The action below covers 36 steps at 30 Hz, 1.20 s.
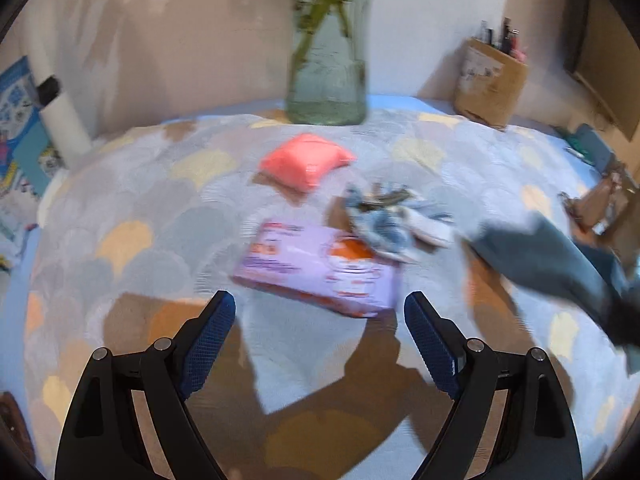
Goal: Organize soft objects
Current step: 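Grasp the pink wipes pack with the left gripper while the right grasps the blue cloth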
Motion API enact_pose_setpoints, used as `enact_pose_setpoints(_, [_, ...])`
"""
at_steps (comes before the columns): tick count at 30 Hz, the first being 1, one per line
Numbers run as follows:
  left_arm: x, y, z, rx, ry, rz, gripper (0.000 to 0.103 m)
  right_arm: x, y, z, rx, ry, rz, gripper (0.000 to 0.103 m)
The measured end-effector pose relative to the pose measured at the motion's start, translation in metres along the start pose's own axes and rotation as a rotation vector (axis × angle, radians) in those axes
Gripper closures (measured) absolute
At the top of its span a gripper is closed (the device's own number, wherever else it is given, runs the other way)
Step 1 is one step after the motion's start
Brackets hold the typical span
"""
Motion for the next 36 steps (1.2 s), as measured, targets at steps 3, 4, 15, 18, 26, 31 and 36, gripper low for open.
enact_pose_setpoints(3, [0.025, 0.002, -0.004, 0.02, 0.073, 0.042, 0.017, 0.003, 0.004, -0.012, 0.032, 0.032, -0.035, 0.093])
enact_pose_setpoints(4, [0.035, 0.003, -0.007, 0.023, 0.097, 0.065, 0.017, 0.003, 0.003, -0.012, 0.033, 0.037, -0.039, 0.093])
enact_pose_setpoints(15, [0.075, 0.009, 0.0, 0.007, 0.258, -0.113, 0.019, -0.012, -0.062, 0.009, -0.012, 0.02, -0.082, 0.084])
enact_pose_setpoints(18, [0.057, 0.0, 0.014, -0.005, 0.272, -0.152, 0.018, -0.022, -0.072, 0.001, -0.031, -0.026, -0.012, 0.053])
enact_pose_setpoints(26, [0.031, -0.036, 0.026, 0.026, 0.214, -0.028, 0.046, -0.025, -0.054, -0.003, -0.101, -0.042, 0.006, 0.017])
enact_pose_setpoints(31, [0.047, -0.031, 0.023, 0.004, 0.253, -0.116, 0.064, -0.01, -0.068, 0.01, -0.06, -0.013, -0.059, 0.017])
enact_pose_setpoints(36, [0.063, -0.013, 0.017, -0.006, 0.284, -0.136, 0.064, -0.002, -0.084, 0.007, -0.065, -0.035, -0.118, 0.017])
Point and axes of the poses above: each gripper's, at about its wrist camera, not at the fingertips, and y roughly against the way its jaws point, x to its left, z to its top, the point moved 1 cm from there along -y, roughly the way its jaws point
